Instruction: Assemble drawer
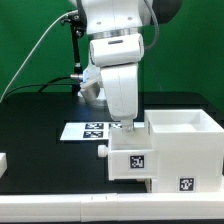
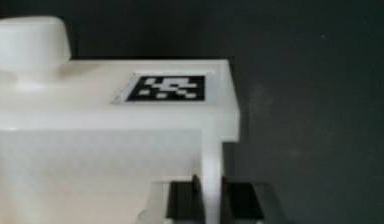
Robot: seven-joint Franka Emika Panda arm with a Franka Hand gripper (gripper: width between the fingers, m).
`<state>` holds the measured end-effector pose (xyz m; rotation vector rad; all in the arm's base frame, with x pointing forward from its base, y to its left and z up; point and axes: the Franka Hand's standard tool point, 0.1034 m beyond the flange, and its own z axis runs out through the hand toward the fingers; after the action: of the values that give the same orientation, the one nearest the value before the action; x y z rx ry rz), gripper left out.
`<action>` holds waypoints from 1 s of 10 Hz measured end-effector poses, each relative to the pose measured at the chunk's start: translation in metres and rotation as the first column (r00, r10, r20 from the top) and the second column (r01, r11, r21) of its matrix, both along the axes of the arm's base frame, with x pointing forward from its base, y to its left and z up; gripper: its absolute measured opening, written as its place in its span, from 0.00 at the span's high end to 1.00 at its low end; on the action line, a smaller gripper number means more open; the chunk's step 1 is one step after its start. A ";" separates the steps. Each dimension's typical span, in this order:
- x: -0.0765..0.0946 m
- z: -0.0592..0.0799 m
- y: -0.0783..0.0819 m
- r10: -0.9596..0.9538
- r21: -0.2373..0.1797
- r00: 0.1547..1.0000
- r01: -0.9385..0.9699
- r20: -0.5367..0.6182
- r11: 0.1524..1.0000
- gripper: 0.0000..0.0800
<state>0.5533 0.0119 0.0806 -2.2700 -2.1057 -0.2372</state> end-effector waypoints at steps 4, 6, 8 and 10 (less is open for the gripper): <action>0.001 0.002 0.020 0.014 0.000 1.000 -0.014 0.009 1.000 0.95; 0.001 0.001 0.018 0.016 0.000 1.000 -0.016 0.006 1.000 0.95; 0.001 0.001 0.018 0.014 0.000 1.000 -0.014 0.005 1.000 0.83; 0.001 0.001 0.018 0.014 0.000 1.000 -0.014 0.006 1.000 0.49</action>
Offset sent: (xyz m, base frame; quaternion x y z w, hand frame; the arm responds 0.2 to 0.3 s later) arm 0.0047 0.0297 0.0036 -0.0294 0.0057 -0.0265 0.9992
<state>0.5542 0.0297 0.0820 -2.2569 -2.1234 -0.2434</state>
